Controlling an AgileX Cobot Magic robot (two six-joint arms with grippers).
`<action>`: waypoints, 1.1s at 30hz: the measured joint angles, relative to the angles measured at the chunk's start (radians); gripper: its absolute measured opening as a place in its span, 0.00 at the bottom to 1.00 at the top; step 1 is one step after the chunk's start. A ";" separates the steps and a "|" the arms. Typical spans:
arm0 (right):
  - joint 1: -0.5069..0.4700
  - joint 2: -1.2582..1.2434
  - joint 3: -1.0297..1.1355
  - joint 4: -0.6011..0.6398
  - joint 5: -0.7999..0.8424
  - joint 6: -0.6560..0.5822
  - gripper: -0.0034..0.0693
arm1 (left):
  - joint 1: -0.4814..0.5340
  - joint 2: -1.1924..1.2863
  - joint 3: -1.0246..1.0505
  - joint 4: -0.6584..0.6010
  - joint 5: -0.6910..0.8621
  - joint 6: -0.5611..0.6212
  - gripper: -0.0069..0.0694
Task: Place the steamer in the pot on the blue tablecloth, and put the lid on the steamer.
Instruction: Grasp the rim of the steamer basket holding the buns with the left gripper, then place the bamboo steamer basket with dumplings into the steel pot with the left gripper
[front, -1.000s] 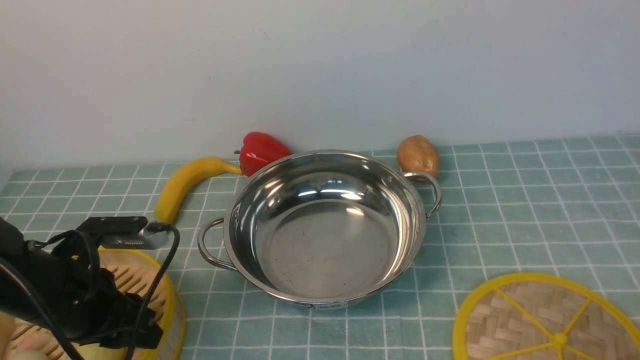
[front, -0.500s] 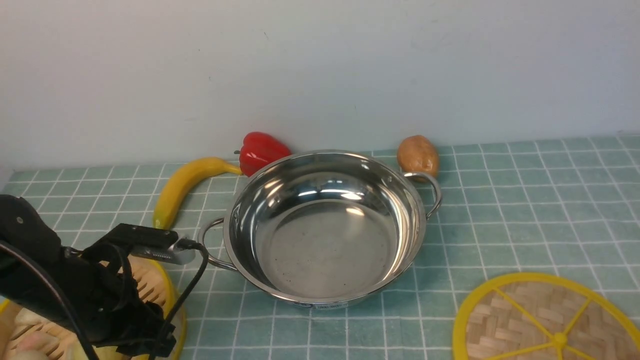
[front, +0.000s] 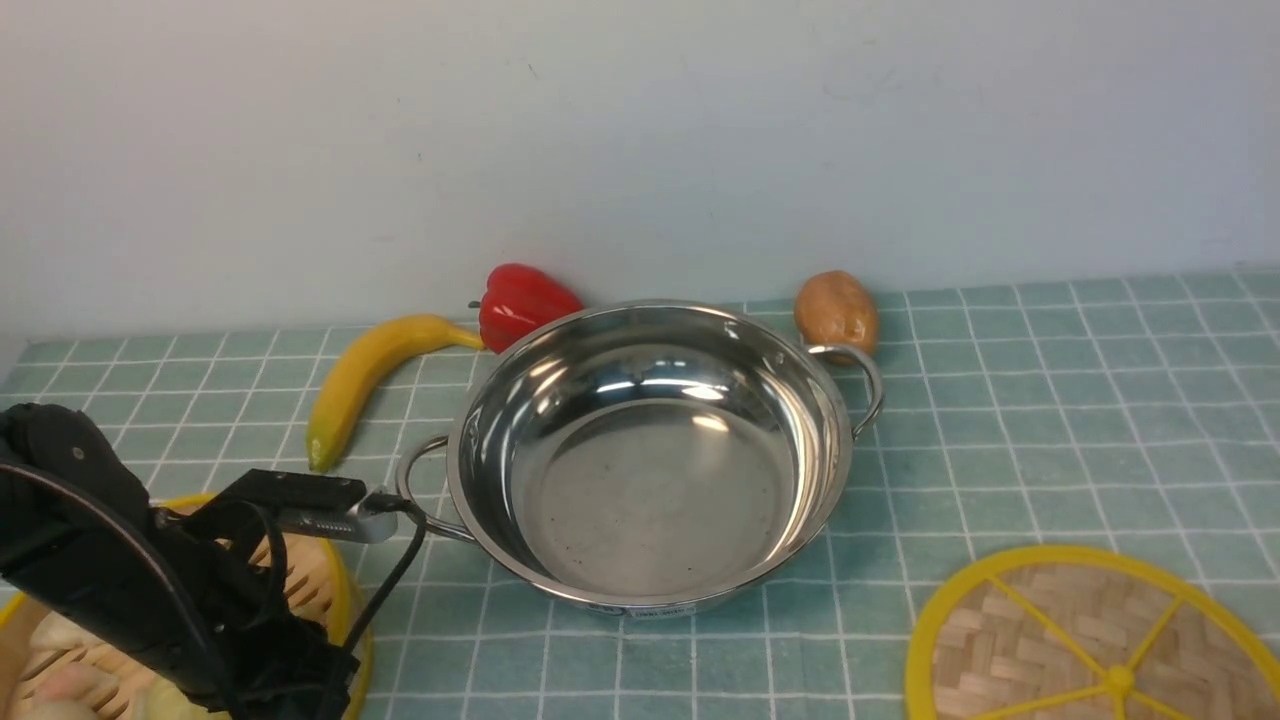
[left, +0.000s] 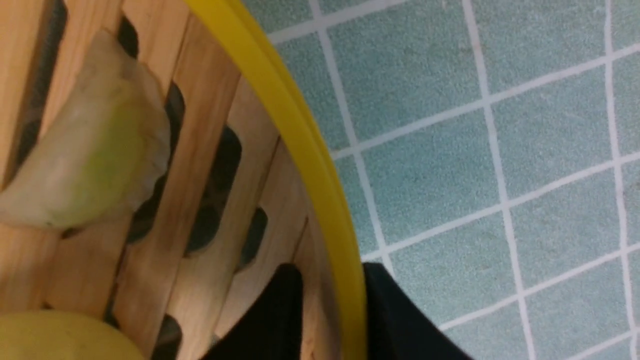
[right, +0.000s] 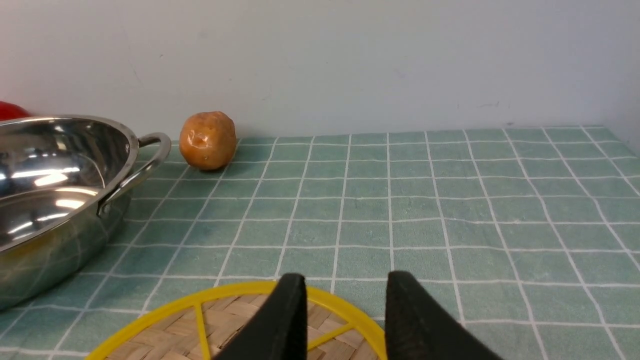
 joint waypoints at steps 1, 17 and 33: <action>0.000 0.000 0.000 0.000 0.000 0.000 0.38 | 0.000 0.000 0.000 -0.003 0.001 -0.003 0.20; 0.000 0.000 0.000 0.000 0.000 0.000 0.38 | 0.000 -0.103 -0.187 0.111 0.240 -0.092 0.14; 0.000 0.000 0.000 0.000 0.000 0.000 0.38 | -0.411 -0.074 -0.706 0.292 0.426 -0.073 0.14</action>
